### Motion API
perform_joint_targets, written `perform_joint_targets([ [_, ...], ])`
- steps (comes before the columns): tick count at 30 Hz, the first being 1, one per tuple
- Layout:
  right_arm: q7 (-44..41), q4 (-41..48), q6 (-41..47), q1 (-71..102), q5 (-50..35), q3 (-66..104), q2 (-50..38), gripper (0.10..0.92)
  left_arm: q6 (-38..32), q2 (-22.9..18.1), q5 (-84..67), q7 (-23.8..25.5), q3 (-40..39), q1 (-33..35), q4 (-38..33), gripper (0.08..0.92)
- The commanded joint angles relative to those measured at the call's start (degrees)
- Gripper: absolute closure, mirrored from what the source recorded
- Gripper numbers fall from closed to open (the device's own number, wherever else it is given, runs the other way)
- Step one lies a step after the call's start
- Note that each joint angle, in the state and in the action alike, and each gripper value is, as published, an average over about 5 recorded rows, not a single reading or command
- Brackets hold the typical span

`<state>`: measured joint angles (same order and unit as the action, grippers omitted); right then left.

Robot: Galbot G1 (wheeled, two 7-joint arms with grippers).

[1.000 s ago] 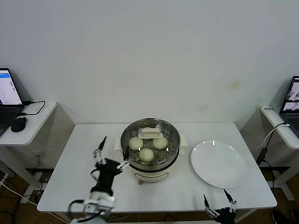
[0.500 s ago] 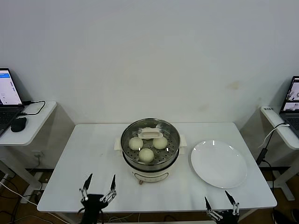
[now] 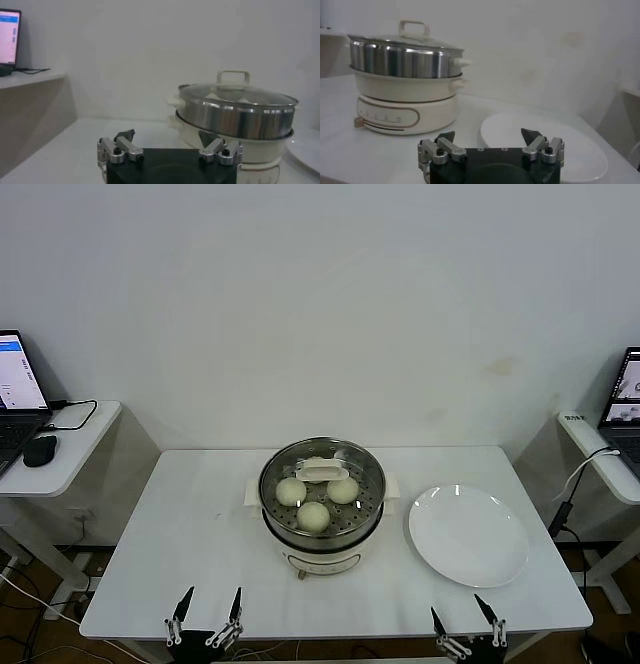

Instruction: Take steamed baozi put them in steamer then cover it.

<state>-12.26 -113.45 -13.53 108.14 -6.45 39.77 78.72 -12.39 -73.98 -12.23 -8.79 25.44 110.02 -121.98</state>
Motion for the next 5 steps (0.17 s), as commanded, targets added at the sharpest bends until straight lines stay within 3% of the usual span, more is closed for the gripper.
perform_joint_targets([
  [1, 0.87, -1.09, 3.0, 0.67, -0.94, -1.53, -0.63, 0.203, 0.77, -0.52, -0.7, 1.44, 0.64, 0.42, 1.49, 0.177],
  [5, 1.15, -1.38, 3.36, 0.86, -0.89, -2.05, -0.7, 0.202, 1.55, -0.49, -0.02, 1.58, 0.53, 0.0, 1.41, 0.177],
])
